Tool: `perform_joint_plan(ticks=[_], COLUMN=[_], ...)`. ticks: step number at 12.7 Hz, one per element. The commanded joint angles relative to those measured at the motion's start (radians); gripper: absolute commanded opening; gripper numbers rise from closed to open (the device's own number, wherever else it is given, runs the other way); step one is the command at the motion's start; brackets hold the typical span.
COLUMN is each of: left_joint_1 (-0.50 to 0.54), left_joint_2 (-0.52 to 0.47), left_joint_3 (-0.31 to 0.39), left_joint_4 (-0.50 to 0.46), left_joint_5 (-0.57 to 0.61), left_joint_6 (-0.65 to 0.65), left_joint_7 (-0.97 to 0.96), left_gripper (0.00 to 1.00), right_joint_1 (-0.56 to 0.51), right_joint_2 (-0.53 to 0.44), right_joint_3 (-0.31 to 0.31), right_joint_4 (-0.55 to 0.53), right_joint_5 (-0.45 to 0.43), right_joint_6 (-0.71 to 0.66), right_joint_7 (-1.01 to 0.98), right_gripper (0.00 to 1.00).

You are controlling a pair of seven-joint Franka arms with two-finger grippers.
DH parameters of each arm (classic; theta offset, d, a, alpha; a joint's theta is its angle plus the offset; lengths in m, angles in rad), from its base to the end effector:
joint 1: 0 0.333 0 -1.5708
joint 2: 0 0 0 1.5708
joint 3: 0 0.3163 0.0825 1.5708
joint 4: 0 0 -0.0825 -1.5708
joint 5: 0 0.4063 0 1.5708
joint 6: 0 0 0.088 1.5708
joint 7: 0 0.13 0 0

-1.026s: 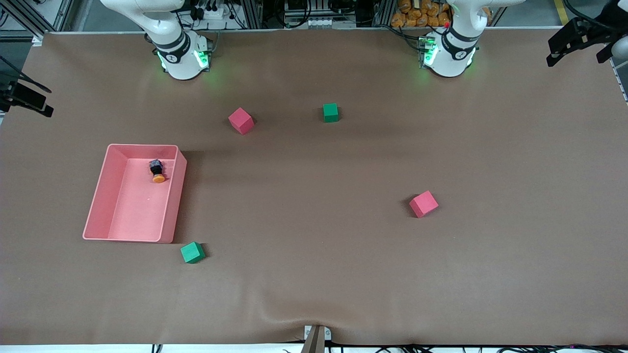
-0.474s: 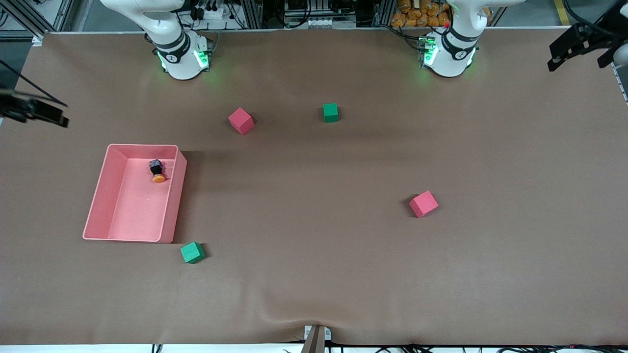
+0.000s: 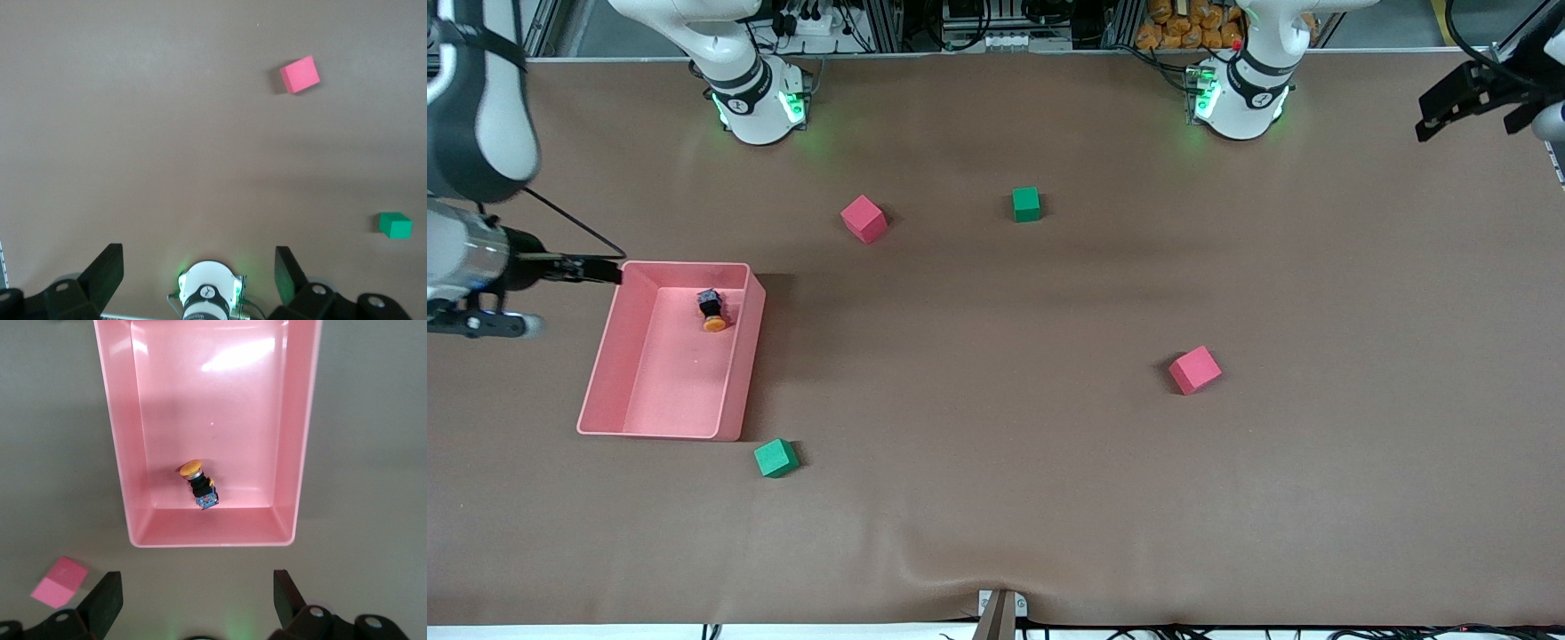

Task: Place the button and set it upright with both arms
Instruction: 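Grasp the yellow button in the tray with the right gripper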

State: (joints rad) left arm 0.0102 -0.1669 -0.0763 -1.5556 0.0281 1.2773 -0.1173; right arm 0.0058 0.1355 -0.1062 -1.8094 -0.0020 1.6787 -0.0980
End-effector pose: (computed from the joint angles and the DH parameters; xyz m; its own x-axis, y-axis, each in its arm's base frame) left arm 0.4856 -0.0317 0.6742 0.9924 0.0620 -0.1059 0.0567 -0.9970 -0.0531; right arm 0.5807 -0.0570 0.4154 0.9649 -0.0015 -0.2626 -0.0041 -0.9999 -0.0096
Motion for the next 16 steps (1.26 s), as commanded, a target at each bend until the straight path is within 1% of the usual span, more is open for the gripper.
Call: perform_joint_plan(ticks=[1, 3, 4, 5, 6, 8, 9, 11, 12, 14, 16], left_joint_1=[-0.006, -0.004, -0.006, -0.010, -0.010, -0.006, -0.003, -0.001, 0.000, -0.007, -0.016], left_joint_2=[-0.003, 0.018, 0.024, 0.024, 0.023, 0.036, 0.050, 0.063, 0.066, 0.104, 0.121], left_joint_3=[-0.010, -0.011, -0.011, -0.019, -0.037, -0.042, -0.042, -0.040, -0.040, -0.042, -0.046], left_joint_4=[0.011, 0.002, -0.010, -0.047, -0.076, -0.089, -0.089, -0.090, -0.090, -0.087, -0.083], left_joint_5=[-0.004, -0.008, -0.008, -0.008, -0.002, 0.006, 0.006, 0.007, 0.007, 0.007, 0.004], left_joint_6=[-0.022, 0.011, 0.019, 0.034, 0.062, 0.100, 0.117, 0.151, 0.166, 0.203, 0.226], left_joint_7=[-0.002, -0.002, -0.001, 0.001, 0.001, -0.001, -0.001, -0.001, -0.001, 0.001, 0.002], left_gripper=[1.00, 1.00, 1.00, 1.00, 1.00, 1.00, 1.00, 1.00, 1.00, 1.00, 1.00], right_joint_1=[-0.019, -0.020, -0.017, -0.013, -0.012, -0.012, -0.013, -0.010, -0.010, -0.009, -0.007], right_joint_2=[-0.048, -0.048, -0.045, -0.031, -0.008, 0.025, 0.048, 0.090, 0.116, 0.141, 0.176], right_joint_3=[0.000, 0.000, 0.000, -0.001, -0.001, 0.000, 0.000, 0.000, 0.000, 0.000, 0.000], right_joint_4=[-0.233, -0.365, -0.417, -0.445, -0.458, -0.459, -0.472, -0.522, -0.527, -0.531, -0.562], right_joint_5=[-0.015, -0.015, -0.015, -0.015, -0.016, -0.016, -0.016, -0.016, -0.016, -0.016, -0.016], right_joint_6=[0.227, 0.376, 0.447, 0.508, 0.544, 0.562, 0.603, 0.747, 0.786, 0.821, 0.893], right_joint_7=[-0.113, -0.134, -0.140, -0.150, -0.161, -0.181, -0.186, -0.186, -0.186, -0.186, -0.184], right_gripper=[1.00, 1.00, 1.00, 1.00, 1.00, 1.00, 1.00, 1.00, 1.00, 1.00, 1.00])
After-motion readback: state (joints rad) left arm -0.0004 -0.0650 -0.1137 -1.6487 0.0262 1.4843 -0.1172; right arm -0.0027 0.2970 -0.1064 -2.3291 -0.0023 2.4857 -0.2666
